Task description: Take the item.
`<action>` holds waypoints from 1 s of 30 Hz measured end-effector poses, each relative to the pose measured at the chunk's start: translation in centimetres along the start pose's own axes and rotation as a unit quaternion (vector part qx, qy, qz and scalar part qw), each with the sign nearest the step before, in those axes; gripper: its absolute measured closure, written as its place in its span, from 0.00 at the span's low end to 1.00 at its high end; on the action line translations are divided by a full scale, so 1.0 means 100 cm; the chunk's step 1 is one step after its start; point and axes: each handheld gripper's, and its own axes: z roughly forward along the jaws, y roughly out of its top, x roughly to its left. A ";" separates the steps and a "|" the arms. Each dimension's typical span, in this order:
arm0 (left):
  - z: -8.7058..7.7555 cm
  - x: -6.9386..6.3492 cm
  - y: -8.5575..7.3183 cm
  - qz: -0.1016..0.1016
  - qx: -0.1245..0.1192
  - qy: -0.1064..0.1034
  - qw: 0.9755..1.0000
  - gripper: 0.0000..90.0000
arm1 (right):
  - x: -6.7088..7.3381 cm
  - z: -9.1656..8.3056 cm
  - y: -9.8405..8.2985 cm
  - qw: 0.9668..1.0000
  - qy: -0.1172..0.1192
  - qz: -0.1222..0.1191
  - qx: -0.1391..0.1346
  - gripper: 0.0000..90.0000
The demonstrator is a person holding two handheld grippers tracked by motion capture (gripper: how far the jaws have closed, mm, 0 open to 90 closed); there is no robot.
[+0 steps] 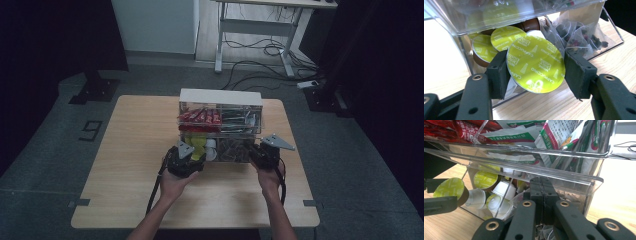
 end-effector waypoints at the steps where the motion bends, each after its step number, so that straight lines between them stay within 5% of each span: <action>1: -0.001 0.001 0.000 -0.001 -0.001 0.000 1.000 0.45 | 0.000 0.000 0.000 1.000 0.000 0.000 0.000 0.99; 30: -0.021 0.016 -0.002 -0.010 -0.005 0.008 1.000 0.45 | 0.000 0.000 0.000 1.000 0.000 0.000 0.000 0.99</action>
